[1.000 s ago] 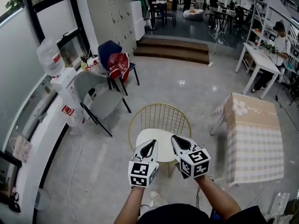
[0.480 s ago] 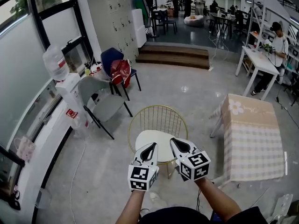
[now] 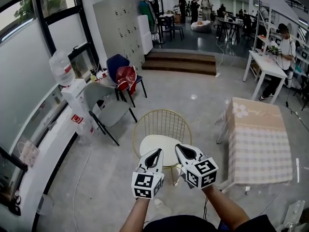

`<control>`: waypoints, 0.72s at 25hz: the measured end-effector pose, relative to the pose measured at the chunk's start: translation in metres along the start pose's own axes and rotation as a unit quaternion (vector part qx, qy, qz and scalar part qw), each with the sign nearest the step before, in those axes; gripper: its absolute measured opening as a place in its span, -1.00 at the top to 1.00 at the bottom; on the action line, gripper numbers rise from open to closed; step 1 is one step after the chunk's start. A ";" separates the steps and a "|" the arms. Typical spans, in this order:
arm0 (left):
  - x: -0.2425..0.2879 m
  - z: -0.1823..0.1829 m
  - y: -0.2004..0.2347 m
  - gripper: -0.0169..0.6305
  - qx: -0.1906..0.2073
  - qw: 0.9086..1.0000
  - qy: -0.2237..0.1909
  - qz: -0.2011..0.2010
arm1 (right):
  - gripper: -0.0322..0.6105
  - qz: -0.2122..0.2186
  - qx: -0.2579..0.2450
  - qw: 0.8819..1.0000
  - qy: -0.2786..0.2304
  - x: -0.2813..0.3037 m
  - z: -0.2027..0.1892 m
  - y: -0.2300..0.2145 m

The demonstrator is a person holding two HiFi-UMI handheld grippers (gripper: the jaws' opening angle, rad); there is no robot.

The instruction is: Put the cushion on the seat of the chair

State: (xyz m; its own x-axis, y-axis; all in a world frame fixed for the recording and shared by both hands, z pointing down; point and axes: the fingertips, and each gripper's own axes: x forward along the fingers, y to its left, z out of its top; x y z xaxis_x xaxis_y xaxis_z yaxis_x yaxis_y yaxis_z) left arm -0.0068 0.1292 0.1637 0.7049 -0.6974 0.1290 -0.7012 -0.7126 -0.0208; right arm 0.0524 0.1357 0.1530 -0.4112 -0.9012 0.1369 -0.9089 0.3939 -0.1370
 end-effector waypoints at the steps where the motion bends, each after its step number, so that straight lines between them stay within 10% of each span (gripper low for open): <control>1: -0.003 0.001 -0.003 0.93 0.000 1.000 -0.001 0.000 | 0.84 0.001 0.001 1.000 -0.001 -0.004 0.000 0.001; 18: -0.045 0.010 -0.033 0.93 -0.001 1.000 -0.017 0.013 | 0.84 0.014 -0.006 1.000 -0.008 -0.048 -0.002 0.022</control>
State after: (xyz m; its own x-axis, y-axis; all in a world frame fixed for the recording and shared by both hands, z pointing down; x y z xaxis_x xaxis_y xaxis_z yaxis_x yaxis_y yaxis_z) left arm -0.0144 0.1828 0.1483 0.6890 -0.7185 0.0952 -0.7202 -0.6935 -0.0211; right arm 0.0515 0.1879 0.1455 -0.4360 -0.8923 0.1171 -0.8976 0.4216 -0.1289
